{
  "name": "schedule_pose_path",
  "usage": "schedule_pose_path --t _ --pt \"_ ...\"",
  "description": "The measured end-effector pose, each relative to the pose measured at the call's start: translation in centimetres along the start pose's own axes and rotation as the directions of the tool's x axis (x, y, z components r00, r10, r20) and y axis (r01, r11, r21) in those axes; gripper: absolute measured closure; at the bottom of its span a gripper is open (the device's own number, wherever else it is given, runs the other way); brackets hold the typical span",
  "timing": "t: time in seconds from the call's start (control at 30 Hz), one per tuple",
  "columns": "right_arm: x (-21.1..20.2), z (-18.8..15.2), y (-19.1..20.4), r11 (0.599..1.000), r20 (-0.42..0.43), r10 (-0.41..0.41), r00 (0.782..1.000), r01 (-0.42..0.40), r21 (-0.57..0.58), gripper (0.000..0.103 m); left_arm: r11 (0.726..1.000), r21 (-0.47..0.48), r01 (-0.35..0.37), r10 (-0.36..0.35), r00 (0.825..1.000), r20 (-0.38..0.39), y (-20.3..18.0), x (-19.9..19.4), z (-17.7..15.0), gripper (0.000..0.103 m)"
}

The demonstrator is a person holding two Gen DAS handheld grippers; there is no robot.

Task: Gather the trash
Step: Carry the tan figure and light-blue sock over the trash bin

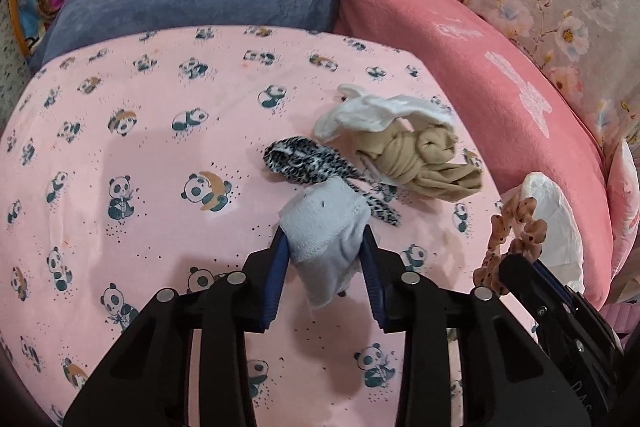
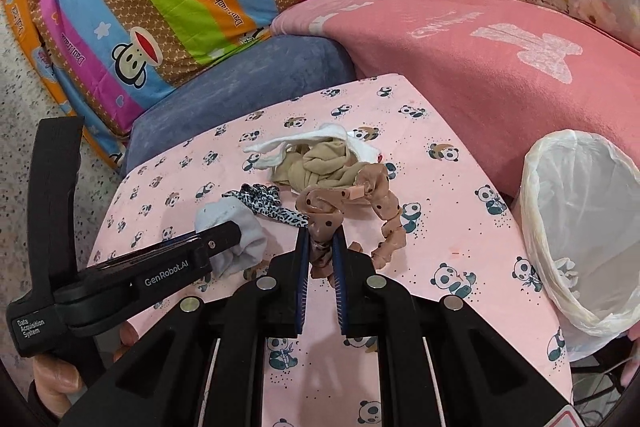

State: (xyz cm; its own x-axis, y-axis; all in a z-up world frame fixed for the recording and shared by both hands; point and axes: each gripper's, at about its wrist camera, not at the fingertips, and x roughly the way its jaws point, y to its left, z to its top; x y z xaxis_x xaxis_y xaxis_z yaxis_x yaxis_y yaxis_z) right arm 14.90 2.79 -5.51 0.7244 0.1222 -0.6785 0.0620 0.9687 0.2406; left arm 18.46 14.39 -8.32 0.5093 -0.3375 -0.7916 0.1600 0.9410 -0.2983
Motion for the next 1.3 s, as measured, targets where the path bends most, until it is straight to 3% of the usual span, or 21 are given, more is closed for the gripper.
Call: schedule_pose_path --t 0.3,0.67,1.3 --pt "-4.7 2.3 -1.5 1.0 0.108 0.002 0.994 -0.004 0.014 0.091 0.998 0.069 0.006 -0.012 0.996 0.09 -4.6 -4.0 1.4 0.069" --pt "-11.3 4.8 -7.0 0.997 0.231 -0.064 0.971 0.052 0.057 0.091 0.973 0.228 0.023 -0.063 0.983 0.17 -13.0 -7.0 2.1 0.069" --pt "-15.5 5.3 -17.9 0.973 0.265 -0.183 0.947 0.137 0.184 0.091 0.907 0.412 0.088 -0.16 0.977 0.143 -24.6 -5.6 1.3 0.069"
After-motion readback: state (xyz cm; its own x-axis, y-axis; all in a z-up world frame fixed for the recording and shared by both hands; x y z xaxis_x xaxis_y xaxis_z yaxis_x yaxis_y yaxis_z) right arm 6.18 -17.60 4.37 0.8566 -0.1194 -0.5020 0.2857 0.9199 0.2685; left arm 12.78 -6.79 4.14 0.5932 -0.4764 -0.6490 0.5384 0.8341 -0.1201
